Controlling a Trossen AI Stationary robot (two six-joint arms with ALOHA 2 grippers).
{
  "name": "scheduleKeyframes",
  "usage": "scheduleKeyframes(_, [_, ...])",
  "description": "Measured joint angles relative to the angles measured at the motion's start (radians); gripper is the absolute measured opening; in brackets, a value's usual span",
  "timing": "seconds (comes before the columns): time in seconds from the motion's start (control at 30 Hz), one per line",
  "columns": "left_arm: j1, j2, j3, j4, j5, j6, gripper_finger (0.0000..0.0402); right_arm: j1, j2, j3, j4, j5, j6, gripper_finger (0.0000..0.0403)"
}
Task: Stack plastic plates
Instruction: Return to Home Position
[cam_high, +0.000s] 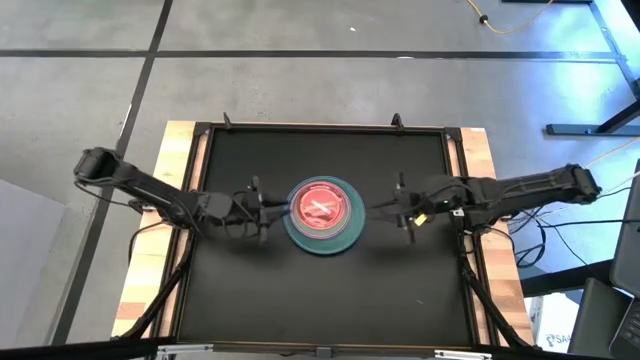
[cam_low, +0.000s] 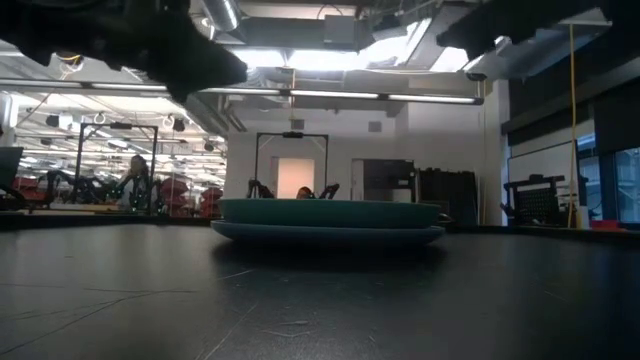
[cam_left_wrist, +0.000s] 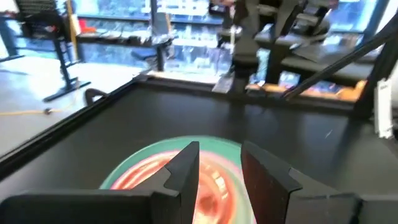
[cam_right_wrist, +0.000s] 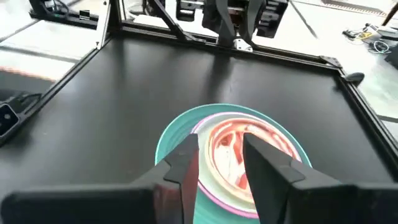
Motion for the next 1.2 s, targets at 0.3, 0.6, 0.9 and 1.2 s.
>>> scheduleKeyframes(0.3, [0.040,-0.282,0.000,-0.483,0.002,-0.005,0.0112,-0.075,-0.222,-0.194,0.013,0.000,0.057,0.0079])
scheduleKeyframes(0.6, [0.038,-0.505,-0.094,-0.647,0.054,-0.002,0.0073,-0.142,-0.407,-0.367,0.135,0.000,0.090,0.0014])
scheduleKeyframes(0.9, [0.038,-0.749,-0.266,-0.646,0.093,-0.060,0.0003,-0.188,-0.530,-0.494,0.190,-0.007,0.158,0.0005])
scheduleKeyframes(1.2, [0.037,-0.963,-0.337,-0.602,0.198,-0.015,0.0002,-0.187,-0.681,-0.562,0.199,-0.131,0.213,0.0001])
